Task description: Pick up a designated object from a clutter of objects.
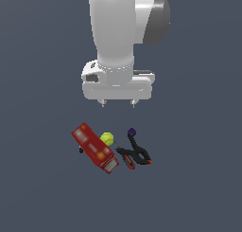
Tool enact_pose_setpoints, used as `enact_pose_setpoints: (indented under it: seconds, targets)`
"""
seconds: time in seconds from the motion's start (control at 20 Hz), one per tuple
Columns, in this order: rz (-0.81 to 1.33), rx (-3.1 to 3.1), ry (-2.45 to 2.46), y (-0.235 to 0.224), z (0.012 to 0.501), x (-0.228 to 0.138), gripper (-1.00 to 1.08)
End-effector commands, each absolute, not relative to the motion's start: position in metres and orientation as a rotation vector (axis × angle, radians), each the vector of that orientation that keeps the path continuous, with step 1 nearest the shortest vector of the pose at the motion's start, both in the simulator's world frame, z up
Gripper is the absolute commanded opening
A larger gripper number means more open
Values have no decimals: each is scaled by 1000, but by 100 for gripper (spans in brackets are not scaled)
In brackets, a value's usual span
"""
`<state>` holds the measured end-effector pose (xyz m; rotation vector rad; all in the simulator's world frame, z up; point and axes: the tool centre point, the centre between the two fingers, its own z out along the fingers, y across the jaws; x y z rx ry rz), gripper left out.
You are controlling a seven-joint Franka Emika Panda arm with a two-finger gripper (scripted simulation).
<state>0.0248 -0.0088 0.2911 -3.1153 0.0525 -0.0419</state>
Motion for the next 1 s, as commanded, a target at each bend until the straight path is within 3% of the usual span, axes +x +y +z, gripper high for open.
enact_pose_setpoints:
  seconds: [0.0, 0.95]
  targets:
    - [-38, -3119, 17, -14, 276, 28, 100]
    - [-4, -3114, -407, -65, 110, 33, 100]
